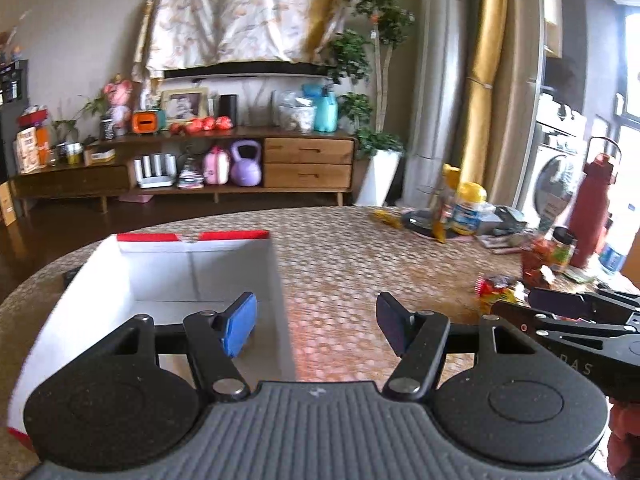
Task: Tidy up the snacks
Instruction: 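Withdraw both open tools from the box toward the snacks on the table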
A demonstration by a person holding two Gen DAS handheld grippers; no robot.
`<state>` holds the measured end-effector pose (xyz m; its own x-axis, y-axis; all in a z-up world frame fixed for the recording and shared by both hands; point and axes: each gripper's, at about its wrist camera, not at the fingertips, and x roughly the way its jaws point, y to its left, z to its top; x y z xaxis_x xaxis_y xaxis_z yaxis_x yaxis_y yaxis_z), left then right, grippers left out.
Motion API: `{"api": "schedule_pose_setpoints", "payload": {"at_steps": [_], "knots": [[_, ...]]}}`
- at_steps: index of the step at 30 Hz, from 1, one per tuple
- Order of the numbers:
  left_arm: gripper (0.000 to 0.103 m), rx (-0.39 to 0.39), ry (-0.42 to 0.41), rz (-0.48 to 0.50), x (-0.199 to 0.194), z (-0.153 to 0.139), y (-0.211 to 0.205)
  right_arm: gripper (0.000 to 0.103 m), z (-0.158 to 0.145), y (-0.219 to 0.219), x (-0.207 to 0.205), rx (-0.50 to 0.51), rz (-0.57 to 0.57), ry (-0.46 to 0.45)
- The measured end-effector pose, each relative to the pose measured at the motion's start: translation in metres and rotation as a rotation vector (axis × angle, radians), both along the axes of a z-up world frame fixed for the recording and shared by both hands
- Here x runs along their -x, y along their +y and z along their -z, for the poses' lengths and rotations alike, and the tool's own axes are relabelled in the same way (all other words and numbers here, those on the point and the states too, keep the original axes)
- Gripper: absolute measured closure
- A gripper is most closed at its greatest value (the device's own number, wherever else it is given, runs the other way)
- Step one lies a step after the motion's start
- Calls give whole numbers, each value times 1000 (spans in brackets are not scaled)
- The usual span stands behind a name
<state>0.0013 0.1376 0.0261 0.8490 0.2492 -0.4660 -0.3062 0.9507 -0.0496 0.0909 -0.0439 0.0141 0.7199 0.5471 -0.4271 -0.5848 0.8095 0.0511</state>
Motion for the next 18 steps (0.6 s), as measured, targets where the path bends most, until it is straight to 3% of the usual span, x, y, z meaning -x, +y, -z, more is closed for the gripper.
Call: {"api": "schedule_pose_setpoints", "payload": {"at_steps": [18], "knots": [[37, -24, 53, 184, -38, 22, -70, 57, 38, -106, -6, 25, 216, 30]]}}
